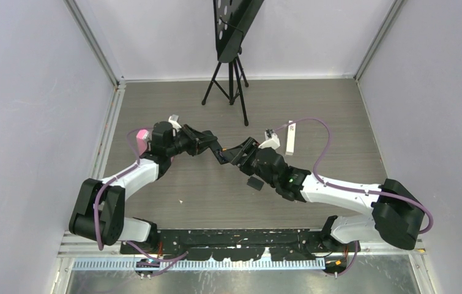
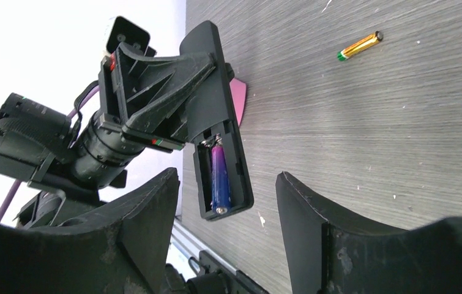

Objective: Load the batteries into the remote control

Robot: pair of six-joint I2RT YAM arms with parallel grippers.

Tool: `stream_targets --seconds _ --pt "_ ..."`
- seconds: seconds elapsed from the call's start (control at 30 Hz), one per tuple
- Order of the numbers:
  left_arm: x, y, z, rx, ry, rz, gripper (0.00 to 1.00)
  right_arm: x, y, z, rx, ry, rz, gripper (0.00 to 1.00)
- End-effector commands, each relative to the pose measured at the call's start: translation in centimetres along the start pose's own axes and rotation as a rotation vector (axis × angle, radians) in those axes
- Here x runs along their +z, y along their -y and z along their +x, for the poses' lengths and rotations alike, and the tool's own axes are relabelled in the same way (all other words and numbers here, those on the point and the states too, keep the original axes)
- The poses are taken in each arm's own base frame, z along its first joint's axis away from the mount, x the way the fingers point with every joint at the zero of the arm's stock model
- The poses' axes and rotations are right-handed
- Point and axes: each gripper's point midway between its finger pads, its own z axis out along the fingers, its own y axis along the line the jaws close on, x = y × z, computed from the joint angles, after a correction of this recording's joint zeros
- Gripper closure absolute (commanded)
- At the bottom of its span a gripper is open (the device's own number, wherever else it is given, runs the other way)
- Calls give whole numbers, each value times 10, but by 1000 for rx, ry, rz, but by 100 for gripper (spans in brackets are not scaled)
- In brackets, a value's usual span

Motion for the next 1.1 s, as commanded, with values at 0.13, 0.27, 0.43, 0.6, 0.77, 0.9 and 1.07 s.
stream_targets --seconds 0.13,0.27,0.43,0.6,0.77,0.9,1.07 --pt "-1 14 -2 26 14 18 100 14 -14 -16 -96 80 16 43" --pt "0 14 -3 26 13 18 100 19 -14 -10 -118 56 17 45" --pt "1 15 -3 26 10 22 100 23 -9 -2 -130 30 26 45" --pt "2 16 -3 20 7 28 100 25 -1 1 -122 23 48 51" --pt "1 22 -2 21 2 51 100 29 0 1 -105 31 61 52" --pt "0 26 -1 12 -1 68 100 34 4 3 -99 34 77 55" --pt "-1 31 0 -2 -11 84 100 40 4 4 -87 47 67 56"
